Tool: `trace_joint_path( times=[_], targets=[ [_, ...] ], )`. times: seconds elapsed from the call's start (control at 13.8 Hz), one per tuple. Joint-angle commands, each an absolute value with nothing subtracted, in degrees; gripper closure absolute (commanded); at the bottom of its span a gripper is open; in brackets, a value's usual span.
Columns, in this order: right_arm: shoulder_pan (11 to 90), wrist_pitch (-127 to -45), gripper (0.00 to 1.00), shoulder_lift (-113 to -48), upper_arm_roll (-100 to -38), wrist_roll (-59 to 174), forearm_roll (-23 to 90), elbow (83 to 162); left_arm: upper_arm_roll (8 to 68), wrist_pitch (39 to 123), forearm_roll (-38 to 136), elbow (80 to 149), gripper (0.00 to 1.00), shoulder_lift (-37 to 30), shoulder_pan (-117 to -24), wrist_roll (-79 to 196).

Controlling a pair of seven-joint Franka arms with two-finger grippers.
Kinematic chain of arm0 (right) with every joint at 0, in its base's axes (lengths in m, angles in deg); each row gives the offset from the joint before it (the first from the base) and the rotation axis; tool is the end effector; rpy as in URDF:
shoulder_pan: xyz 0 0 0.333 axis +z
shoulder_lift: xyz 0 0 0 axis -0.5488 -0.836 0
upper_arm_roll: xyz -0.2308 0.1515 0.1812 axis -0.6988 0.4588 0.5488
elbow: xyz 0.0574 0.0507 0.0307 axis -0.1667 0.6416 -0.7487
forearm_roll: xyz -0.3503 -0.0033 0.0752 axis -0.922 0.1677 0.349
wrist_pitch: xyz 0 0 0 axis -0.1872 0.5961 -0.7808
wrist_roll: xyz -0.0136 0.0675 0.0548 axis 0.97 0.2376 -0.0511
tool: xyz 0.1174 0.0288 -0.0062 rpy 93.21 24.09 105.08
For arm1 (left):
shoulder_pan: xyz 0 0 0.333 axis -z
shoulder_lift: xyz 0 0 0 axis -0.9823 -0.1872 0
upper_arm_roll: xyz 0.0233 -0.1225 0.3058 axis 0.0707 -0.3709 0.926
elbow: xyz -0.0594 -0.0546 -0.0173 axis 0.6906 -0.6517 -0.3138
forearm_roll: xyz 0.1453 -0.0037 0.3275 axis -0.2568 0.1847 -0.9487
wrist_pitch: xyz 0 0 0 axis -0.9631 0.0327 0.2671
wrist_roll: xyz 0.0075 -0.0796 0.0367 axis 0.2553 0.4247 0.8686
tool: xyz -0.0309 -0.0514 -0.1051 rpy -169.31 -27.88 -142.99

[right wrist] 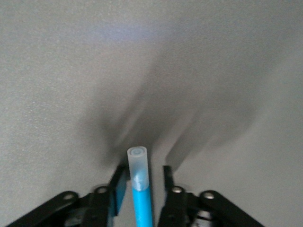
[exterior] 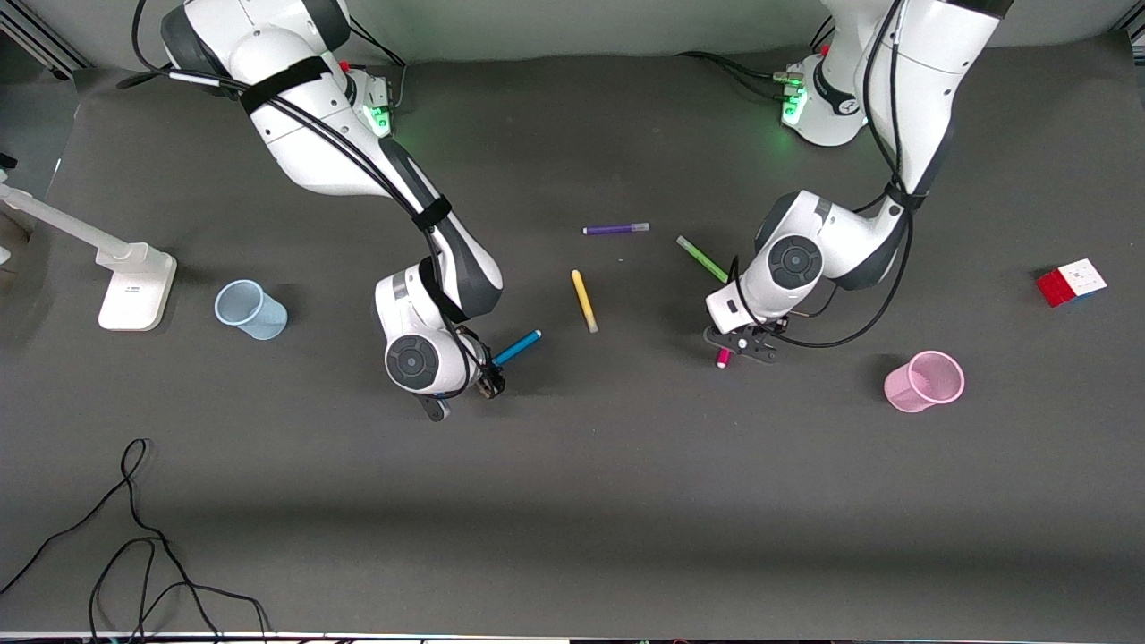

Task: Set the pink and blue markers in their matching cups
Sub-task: 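Close the right gripper on the blue marker while the left gripper grasps the pink marker, then carry the blue marker to the clear cup while the left gripper carries pink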

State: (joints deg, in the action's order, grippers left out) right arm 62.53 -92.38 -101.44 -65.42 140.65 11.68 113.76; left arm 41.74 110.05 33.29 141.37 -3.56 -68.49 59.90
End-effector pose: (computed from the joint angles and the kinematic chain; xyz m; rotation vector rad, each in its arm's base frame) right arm 0.5763 0.3186 0.1885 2.6469 -1.5133 -0.4286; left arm 0.4799 -0.2277 0.2036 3.0585 -0.5812 -0.1540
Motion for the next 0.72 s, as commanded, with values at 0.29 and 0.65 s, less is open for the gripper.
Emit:
trace_joint_path(
  times=[0.29, 0.65],
  targets=[
    [62.38, -91.15, 1.00, -99.88, -67.53, 142.14, 12.06, 112.08, 42.13, 109.41, 32.33, 141.31, 0.80, -3.13, -67.78, 63.97],
    [62.38, -79.31, 1.00, -93.38, -73.94, 141.53, 11.89, 107.35, 42.13, 109.14, 32.42, 140.26, 0.86, -3.04, -67.96, 65.11]
  ],
)
